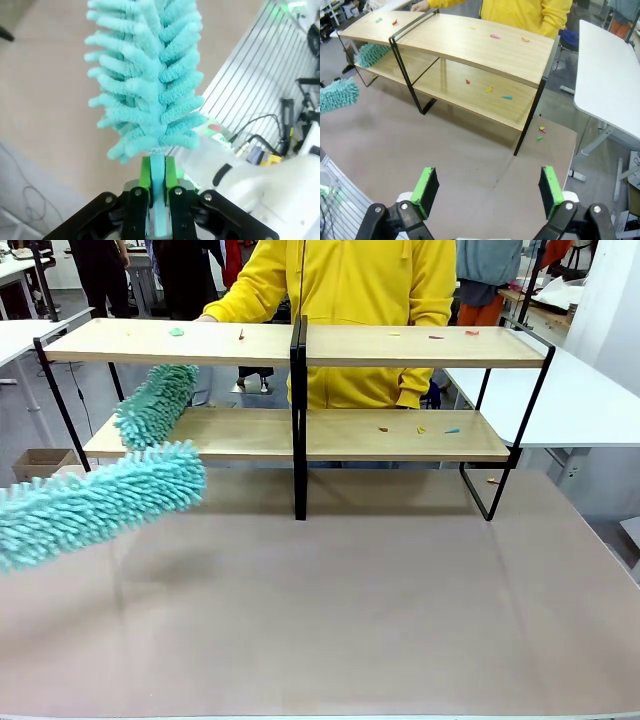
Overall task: Clean the shelves.
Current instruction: Clean a randomly selected level of the Shelf with the Duster.
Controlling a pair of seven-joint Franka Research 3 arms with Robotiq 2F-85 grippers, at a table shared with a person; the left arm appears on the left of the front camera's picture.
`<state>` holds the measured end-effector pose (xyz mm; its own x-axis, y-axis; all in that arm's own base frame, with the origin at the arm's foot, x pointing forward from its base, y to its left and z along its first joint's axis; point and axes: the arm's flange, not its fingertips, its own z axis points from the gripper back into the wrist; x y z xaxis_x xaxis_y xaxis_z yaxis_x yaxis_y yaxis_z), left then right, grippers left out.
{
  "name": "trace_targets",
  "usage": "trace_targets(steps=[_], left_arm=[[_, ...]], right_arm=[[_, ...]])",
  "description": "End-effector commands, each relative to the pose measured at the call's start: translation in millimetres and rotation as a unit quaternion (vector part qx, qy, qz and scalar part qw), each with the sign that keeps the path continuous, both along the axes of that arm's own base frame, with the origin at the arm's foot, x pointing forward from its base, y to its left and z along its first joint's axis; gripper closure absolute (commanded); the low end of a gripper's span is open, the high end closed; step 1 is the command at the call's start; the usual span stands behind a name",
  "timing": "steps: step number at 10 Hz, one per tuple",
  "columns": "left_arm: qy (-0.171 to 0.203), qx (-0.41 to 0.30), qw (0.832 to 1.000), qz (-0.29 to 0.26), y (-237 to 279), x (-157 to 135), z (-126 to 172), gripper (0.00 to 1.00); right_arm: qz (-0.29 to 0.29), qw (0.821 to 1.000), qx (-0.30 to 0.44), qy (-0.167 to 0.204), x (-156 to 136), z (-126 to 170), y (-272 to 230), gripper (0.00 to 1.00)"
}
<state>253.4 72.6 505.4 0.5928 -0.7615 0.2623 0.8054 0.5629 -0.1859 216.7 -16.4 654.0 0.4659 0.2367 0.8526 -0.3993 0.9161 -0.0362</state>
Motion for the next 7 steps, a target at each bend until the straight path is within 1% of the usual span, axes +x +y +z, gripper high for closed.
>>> trace_targets(steps=[1,2,3,4,5,6,7], left_arm=[[-0.046,0.005,0.999,0.006,9,-107,-78,1.00],[-0.088,-0.009,0.996,0.012,16,-130,-80,1.00],[-0.125,-0.040,0.991,0.014,27,-142,-78,1.00],[-0.167,-0.096,0.981,0.005,36,-153,-75,1.00],[-0.212,-0.144,0.967,-0.011,43,-160,-71,1.00],[-0.230,-0.211,0.950,-0.015,49,-153,-63,1.00],[-0.213,-0.259,0.942,0.002,58,-139,-51,1.00]], right_arm=[[0.006,1.000,0.000,-0.001,0,-1,-1,0.00],[0.006,1.000,0.000,-0.001,0,-1,-1,0.00],[0.006,1.000,0.000,-0.001,0,-1,-1,0.00],[0.006,1.000,0.000,-0.001,0,-1,-1,0.00],[0.006,1.000,0.000,-0.001,0,-1,-1,0.00],[0.006,1.000,0.000,-0.001,0,-1,-1,0.00],[0.006,1.000,0.000,-0.001,0,-1,-1,0.00]])
